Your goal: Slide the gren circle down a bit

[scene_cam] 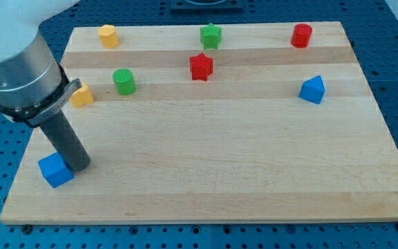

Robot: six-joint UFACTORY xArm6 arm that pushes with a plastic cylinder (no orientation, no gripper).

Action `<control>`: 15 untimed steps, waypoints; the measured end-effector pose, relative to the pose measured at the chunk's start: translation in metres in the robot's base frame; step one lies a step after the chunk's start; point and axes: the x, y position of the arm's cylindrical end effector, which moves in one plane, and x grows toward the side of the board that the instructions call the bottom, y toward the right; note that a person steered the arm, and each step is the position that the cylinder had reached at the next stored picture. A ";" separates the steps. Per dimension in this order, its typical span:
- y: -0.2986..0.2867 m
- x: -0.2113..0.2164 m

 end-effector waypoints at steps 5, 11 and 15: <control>0.102 -0.128; 0.025 -0.224; 0.036 -0.186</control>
